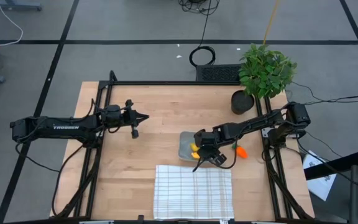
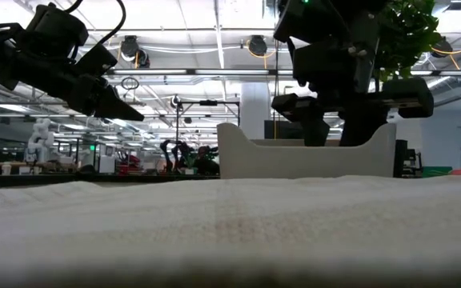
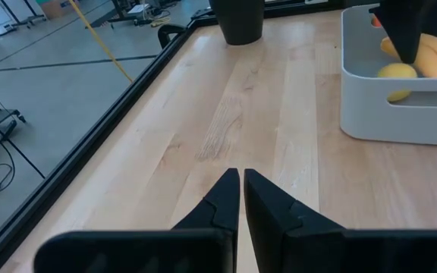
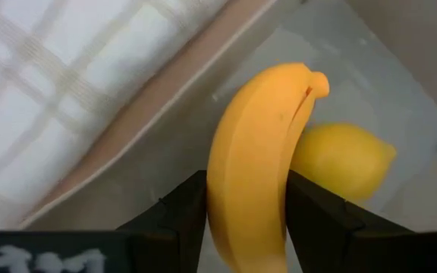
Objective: Pick and placing Produce into tupperware
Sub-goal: Put the yellow banana into the gray bin
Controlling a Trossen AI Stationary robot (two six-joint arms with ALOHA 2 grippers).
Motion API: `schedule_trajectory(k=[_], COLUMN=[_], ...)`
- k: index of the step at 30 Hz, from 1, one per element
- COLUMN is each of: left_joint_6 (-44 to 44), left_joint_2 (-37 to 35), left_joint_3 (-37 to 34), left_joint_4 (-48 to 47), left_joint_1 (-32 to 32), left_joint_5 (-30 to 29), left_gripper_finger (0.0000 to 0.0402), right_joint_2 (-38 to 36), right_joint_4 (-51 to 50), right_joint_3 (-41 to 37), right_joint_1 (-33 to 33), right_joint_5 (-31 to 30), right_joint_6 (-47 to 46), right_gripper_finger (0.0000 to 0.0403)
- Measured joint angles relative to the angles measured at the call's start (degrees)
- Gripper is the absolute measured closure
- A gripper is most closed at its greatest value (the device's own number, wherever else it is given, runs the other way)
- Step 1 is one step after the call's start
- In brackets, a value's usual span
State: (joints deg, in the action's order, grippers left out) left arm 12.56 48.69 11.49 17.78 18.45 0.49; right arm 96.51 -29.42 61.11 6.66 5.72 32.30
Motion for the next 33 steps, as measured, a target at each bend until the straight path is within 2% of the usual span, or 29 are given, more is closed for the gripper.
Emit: schedule_trajectory(k=[27, 33], left_joint_6=[-0.46, -0.46], left_joint_2=[-0.01, -0.01], left_joint_3=[0.00, 0.00], left_joint_4=[-0.02, -0.02], left_joint_1=[0.01, -0.01], left_joint_5=[0.00, 0.00], left_gripper_finger=[0.0376, 0.0376], right_joint_2=[-0.05, -0.07], right_joint_4=[-2.78, -2.77], right_joint_3=[0.98, 1.00], right_joint_1=[-0.45, -1.54], right_joint_5=[1.99, 3.30], right_joint_6=[-4.20, -4.92], right_gripper_finger=[0.0247, 0.0222])
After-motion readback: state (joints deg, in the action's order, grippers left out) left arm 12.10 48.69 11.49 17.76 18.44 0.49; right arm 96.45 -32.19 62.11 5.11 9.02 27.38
